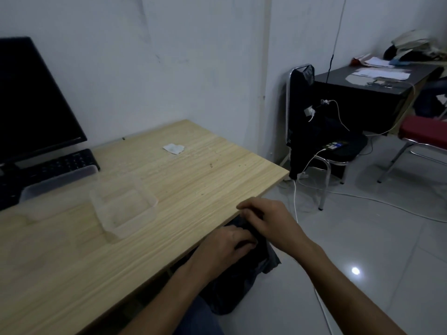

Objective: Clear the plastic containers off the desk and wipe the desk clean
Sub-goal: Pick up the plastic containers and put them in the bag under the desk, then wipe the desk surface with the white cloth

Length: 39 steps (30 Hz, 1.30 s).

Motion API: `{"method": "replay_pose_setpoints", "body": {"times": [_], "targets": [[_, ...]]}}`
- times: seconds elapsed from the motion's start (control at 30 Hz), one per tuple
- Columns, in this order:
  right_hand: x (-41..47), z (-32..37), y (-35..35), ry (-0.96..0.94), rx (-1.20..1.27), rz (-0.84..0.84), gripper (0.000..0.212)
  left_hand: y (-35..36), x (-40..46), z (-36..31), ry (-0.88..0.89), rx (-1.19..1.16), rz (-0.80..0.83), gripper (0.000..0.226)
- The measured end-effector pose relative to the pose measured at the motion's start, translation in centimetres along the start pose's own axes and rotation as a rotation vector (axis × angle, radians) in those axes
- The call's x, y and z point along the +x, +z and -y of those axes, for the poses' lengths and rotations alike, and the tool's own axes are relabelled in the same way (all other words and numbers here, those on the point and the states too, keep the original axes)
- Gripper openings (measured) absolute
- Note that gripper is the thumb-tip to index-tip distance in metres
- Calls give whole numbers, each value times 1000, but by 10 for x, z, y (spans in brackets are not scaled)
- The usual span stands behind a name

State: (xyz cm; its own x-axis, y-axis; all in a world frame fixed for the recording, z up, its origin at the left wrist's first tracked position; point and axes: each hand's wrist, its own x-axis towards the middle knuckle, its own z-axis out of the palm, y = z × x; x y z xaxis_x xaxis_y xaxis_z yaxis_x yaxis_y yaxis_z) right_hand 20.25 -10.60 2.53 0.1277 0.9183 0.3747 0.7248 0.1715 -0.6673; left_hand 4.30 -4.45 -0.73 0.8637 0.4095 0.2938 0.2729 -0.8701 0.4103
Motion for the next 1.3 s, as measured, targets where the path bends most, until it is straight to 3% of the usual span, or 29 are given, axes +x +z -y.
{"method": "replay_pose_setpoints", "body": {"times": [0.23, 0.57, 0.83, 1.07, 1.2, 1.3], "targets": [[34, 41, -1, -74, 243, -42, 11, -70, -17, 9, -80, -36, -226, 21], [124, 60, 48, -152, 264, 66, 8, -145, -41, 76, -285, 118, -560, 30], [230, 27, 113, -134, -1, 136, 8, -179, -36, 138, -501, 294, -404, 32], [289, -2, 161, -66, -401, 277, 46, -174, -37, 170, -616, 348, -209, 56], [299, -8, 173, -66, -575, 396, 44, -171, -37, 175, -612, 360, -203, 87], [300, -12, 178, -42, -598, 418, 43, -171, -37, 176, -592, 349, -243, 91]]}}
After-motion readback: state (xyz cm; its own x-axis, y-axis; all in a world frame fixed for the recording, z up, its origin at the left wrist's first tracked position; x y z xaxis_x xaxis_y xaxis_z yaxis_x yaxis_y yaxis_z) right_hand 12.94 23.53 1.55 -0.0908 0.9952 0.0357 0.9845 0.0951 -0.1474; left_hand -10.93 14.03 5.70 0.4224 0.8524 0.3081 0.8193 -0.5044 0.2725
